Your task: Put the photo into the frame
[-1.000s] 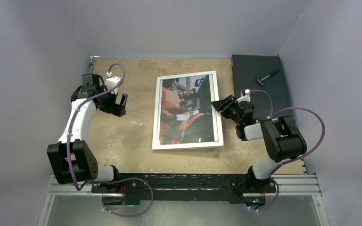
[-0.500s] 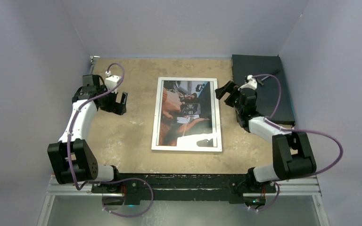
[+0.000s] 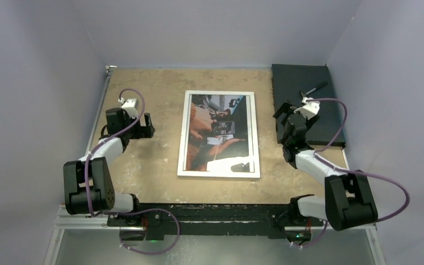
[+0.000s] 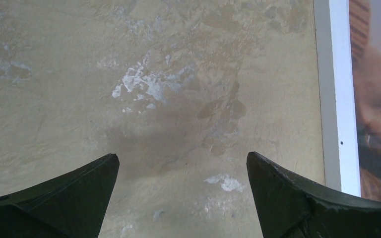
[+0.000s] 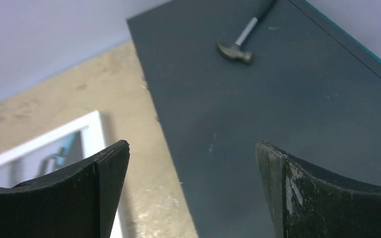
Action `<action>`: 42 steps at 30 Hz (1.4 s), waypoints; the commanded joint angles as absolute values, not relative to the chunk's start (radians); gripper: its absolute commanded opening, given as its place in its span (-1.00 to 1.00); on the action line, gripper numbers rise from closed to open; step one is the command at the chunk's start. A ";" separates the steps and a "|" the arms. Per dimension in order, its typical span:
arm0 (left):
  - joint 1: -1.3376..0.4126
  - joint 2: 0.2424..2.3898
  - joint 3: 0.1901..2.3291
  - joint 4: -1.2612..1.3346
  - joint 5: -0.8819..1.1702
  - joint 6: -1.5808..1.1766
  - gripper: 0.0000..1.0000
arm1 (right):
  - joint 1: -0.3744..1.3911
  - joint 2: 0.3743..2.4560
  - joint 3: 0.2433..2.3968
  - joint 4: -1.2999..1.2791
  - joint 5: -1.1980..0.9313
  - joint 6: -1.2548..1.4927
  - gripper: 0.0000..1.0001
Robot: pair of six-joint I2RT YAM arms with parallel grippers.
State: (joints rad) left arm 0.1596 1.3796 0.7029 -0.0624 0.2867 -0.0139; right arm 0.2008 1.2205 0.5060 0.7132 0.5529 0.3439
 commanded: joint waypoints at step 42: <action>0.031 1.658 0.262 1.291 0.157 -0.008 1.00 | 0.124 1.578 0.240 1.632 0.412 0.004 0.98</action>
